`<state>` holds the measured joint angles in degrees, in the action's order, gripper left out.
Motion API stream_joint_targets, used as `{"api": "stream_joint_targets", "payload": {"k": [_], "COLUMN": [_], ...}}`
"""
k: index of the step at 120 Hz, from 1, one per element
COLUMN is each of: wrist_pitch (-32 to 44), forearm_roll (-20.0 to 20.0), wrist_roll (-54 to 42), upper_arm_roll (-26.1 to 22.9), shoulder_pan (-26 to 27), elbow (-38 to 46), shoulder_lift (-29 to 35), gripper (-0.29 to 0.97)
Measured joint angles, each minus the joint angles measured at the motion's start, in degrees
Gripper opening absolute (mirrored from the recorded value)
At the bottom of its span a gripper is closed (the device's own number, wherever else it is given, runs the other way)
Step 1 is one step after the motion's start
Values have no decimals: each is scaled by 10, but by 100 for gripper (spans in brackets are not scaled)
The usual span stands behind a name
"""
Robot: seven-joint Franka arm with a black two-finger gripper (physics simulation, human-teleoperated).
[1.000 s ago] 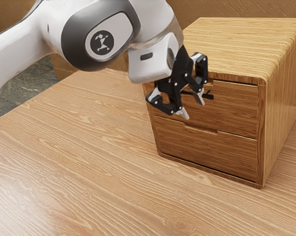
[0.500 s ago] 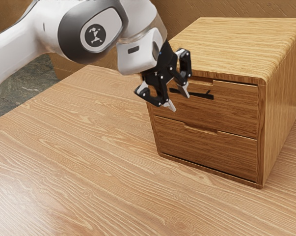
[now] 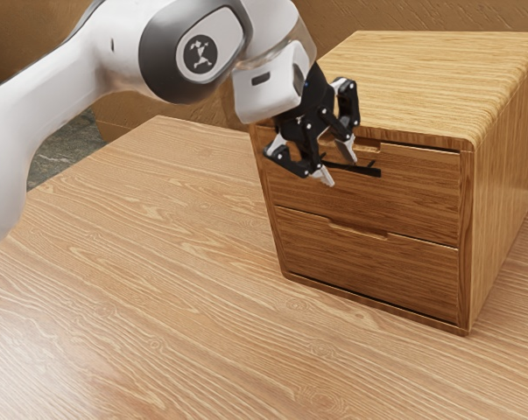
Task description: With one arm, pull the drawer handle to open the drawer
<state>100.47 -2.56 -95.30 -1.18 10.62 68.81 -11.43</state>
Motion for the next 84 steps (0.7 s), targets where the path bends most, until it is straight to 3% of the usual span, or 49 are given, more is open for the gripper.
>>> {"api": "stream_joint_targets", "payload": {"k": [41, 73, 84], "wrist_pitch": [1, 4, 4], "forearm_roll": [-24, -36, -36], "wrist_roll": [-5, -8, -11], "upper_arm_roll": [0, 0, 1], "shoulder_pan": [-24, -20, -17], "elbow": [-14, 53, 87], "shoulder_lift": [-32, 13, 44], "gripper": [21, -9, -6]}}
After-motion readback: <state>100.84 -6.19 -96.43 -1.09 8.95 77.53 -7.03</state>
